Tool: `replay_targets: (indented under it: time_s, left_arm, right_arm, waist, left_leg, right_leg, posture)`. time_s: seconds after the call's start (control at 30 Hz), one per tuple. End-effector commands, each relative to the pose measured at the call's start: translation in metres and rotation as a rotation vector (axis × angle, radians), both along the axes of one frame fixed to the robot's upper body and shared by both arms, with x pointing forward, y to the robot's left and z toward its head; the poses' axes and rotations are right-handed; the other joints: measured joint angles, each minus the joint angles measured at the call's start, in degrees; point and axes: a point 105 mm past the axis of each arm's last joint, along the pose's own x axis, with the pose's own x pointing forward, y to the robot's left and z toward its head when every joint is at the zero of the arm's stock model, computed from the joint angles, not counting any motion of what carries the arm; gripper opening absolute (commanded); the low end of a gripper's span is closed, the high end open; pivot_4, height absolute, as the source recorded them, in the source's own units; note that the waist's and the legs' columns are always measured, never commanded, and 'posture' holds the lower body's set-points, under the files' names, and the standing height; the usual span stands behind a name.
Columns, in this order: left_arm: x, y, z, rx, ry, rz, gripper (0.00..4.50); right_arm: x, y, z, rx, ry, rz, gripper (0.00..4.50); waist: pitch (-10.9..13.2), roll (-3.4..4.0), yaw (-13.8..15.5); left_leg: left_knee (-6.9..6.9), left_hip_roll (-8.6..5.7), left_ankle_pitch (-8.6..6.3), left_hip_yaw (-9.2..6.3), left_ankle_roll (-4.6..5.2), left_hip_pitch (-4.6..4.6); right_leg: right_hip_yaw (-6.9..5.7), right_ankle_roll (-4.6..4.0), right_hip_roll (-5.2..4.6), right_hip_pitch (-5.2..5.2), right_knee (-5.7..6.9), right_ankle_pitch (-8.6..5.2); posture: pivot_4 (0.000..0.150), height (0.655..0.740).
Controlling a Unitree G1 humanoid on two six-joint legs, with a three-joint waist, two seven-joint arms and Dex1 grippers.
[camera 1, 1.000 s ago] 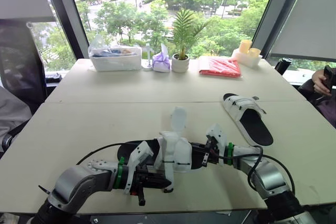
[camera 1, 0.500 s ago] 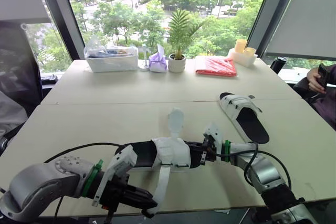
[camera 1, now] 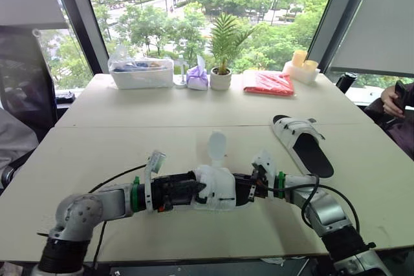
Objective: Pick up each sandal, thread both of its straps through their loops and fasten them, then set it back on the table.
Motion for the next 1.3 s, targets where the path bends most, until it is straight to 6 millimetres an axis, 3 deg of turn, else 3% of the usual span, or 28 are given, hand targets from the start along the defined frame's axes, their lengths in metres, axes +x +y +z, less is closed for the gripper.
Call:
replay_targets:
  time_s: [0.03,0.17,0.3,0.4,0.47,0.57,0.77,0.87,1.07,1.3]
  left_arm:
    - [0.006,0.009,0.014,-0.061,-0.026,0.058,2.45]
    - [0.0,0.021,0.02,-0.024,-0.068,0.057,4.46]
    - [0.014,0.04,0.039,0.178,-0.257,0.107,4.46]
    - [0.034,0.052,0.04,0.506,-0.508,0.15,4.46]
    - [0.041,0.057,0.041,0.753,-0.774,0.113,4.46]
    - [0.031,0.05,0.037,1.004,-1.205,-0.123,4.46]
    - [0.005,0.023,0.043,0.929,-1.743,-0.318,4.46]
    - [-0.019,0.008,0.032,0.798,-1.876,-0.407,4.46]
    - [-0.048,-0.001,0.001,0.681,-1.974,-0.58,4.46]
    - [-0.057,-0.002,-0.023,0.63,-2.019,-0.7,4.46]
  right_arm:
    - [-0.007,-0.012,-0.031,-0.065,0.11,-0.059,0.0]
    - [-0.008,-0.013,-0.032,-0.068,0.112,-0.061,0.0]
    - [-0.006,-0.014,-0.032,-0.072,0.11,-0.062,0.0]
    - [-0.007,-0.015,-0.032,-0.076,0.109,-0.061,0.0]
    - [-0.006,-0.016,-0.032,-0.079,0.108,-0.06,0.0]
    - [-0.006,-0.017,-0.033,-0.083,0.108,-0.058,0.0]
    - [-0.006,-0.017,-0.034,-0.086,0.108,-0.052,0.0]
    - [-0.006,-0.018,-0.034,-0.09,0.109,-0.053,0.0]
    - [-0.006,-0.02,-0.034,-0.096,0.106,-0.06,0.0]
    - [-0.006,-0.02,-0.034,-0.098,0.106,-0.067,0.0]
  waist:
    - [0.0,0.0,0.0]
    - [0.0,0.0,0.0]
    - [0.0,-0.01,0.1]
    - [0.0,0.0,0.3]
    - [-0.1,0.11,0.2]
    - [-0.1,0.11,0.0]
    - [-0.1,0.11,0.0]
    - [-0.1,0.12,0.0]
    - [-0.1,0.12,0.2]
    - [-0.1,0.13,0.3]
  left_leg:
    - [0.0,0.0,0.0,0.01,0.0,0.0]
    - [-0.01,0.0,-0.02,0.0,-0.01,0.0]
    - [-0.02,-0.02,-0.1,0.0,-0.15,-0.01]
    - [-0.03,-0.03,-0.12,0.03,-0.17,-0.02]
    - [-0.1,-0.07,-0.14,0.13,-0.17,-0.01]
    - [-0.26,-0.09,-0.16,0.27,-0.17,-0.03]
    - [-0.66,-0.03,-0.15,0.37,-0.2,-0.04]
    - [-0.7,-0.03,-0.15,0.38,-0.19,-0.03]
    - [-0.61,-0.03,-0.13,0.4,-0.16,-0.03]
    - [-0.49,-0.03,-0.09,0.39,-0.03,-0.02]
  right_leg:
    - [0.0,0.01,-0.01,0.0,0.0,0.01]
    - [-0.01,0.0,-0.03,0.0,0.0,0.0]
    - [-0.02,-0.05,-0.05,-0.28,-0.01,-0.02]
    - [-0.03,-0.09,-0.08,-0.31,-0.08,-0.03]
    - [-0.02,-0.1,-0.19,-0.34,-0.14,-0.03]
    - [0.08,-0.12,-0.28,-0.49,-0.22,-0.02]
    - [0.23,-0.2,-0.39,-0.67,-0.42,0.03]
    - [0.23,-0.2,-0.39,-0.66,-0.44,0.03]
    - [0.14,-0.18,-0.32,-0.61,-0.39,0.04]
    - [0.11,-0.15,-0.23,-0.56,-0.32,0.03]
  posture:
    - [0.15,0.74]
    - [0.15,0.74]
    - [0.15,0.74]
    - [0.15,0.74]
    - [0.15,0.74]
    - [0.15,0.74]
    - [0.15,0.74]
    - [0.15,0.74]
    - [0.15,0.74]
    - [0.15,0.74]
